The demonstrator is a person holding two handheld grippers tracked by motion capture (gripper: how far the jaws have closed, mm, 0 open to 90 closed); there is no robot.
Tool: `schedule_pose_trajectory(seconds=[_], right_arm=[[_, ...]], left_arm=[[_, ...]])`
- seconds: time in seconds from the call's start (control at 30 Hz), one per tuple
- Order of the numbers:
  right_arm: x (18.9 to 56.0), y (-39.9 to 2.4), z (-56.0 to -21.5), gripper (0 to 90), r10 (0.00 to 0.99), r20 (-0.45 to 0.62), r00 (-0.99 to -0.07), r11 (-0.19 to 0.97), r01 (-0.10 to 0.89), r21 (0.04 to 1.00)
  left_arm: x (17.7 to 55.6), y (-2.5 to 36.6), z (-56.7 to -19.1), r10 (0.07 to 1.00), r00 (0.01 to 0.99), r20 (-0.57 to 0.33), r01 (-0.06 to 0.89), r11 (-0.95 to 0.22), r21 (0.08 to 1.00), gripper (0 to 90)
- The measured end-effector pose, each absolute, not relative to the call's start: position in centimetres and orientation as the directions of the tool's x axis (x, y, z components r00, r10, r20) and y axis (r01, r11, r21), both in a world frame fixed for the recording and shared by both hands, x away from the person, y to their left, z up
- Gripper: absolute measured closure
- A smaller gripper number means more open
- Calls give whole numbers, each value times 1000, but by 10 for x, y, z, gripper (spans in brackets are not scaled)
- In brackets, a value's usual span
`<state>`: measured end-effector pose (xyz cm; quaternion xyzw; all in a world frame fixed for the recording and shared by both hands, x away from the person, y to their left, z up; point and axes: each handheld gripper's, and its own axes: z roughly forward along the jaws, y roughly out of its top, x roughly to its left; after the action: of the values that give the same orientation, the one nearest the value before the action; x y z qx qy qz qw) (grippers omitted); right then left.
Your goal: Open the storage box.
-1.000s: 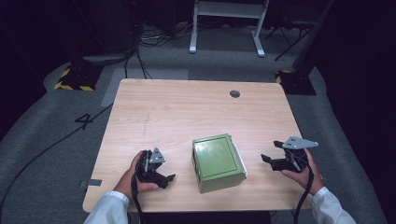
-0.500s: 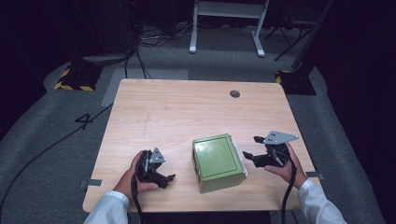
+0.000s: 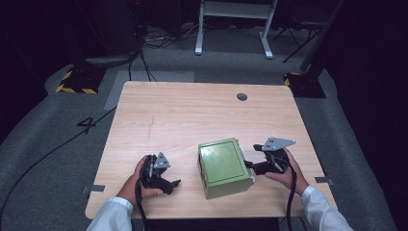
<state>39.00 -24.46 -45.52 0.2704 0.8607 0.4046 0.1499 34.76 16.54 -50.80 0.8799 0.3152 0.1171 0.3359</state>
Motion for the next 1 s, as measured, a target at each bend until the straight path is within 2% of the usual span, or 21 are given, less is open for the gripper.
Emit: schedule_pose_trajectory(seconds=[0.43, 0.7, 0.93, 1.0], right_arm=[[394, -242, -465, 222, 587, 6, -810, 524, 386, 759], [397, -253, -469, 285, 604, 28, -797, 512, 415, 752], [397, -264, -472, 491, 602, 39, -797, 509, 421, 751], [397, -264, -474, 515, 606, 19, -795, 526, 418, 741]], left_arm=[[348, 165, -508, 633, 774, -6, 476, -575, 665, 5], [348, 165, -508, 634, 774, -6, 476, -576, 665, 5], [348, 165, -508, 633, 774, -6, 476, -575, 665, 5], [348, 165, -508, 633, 774, -6, 476, -575, 665, 5]])
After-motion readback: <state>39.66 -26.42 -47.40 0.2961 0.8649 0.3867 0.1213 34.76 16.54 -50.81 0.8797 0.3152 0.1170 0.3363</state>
